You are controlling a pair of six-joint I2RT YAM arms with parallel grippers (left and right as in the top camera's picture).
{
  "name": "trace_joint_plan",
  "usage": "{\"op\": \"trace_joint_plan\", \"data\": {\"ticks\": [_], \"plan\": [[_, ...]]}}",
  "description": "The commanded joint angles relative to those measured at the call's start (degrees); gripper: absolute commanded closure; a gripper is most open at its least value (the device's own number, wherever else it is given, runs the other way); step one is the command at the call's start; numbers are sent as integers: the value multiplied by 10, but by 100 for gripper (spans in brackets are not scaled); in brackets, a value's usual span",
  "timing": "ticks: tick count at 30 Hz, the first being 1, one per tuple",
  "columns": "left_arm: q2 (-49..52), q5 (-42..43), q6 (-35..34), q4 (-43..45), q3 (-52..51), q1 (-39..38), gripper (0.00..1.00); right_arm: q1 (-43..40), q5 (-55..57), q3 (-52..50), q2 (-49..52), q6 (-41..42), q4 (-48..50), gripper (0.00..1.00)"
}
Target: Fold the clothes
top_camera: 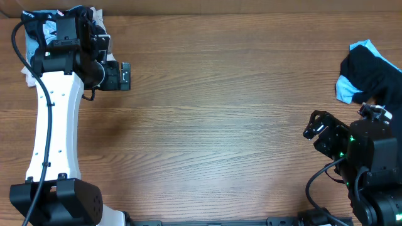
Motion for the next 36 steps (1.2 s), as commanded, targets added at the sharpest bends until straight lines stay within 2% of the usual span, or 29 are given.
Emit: {"op": "trace_joint_plan", "data": {"ticks": [1, 5, 9, 16, 18, 19, 24, 28, 36], "plan": [[3, -5, 8, 0, -5, -1, 0, -5, 7, -5, -12, 1, -7, 0], [3, -5, 9, 0, -5, -1, 0, -42, 4, -37, -57, -2, 10, 0], [3, -5, 9, 0, -5, -1, 0, -72, -14, -118, -120, -4, 80, 0], [3, -5, 9, 0, -5, -1, 0, -85, -110, -365, -238, -176, 385, 0], [3, -5, 8, 0, -5, -1, 0, -85, -121, -422, -260, -185, 455, 0], [3, -5, 9, 0, -5, -1, 0, -85, -120, -480, -279, -185, 529, 0], [3, -5, 8, 0, -5, -1, 0, -85, -122, -582, -290, -185, 681, 0], [3, -5, 9, 0, -5, -1, 0, -85, -122, -621, -290, -185, 737, 0], [3, -5, 8, 0, -5, -1, 0, -84, -131, -646, -355, -233, 723, 0]]}}
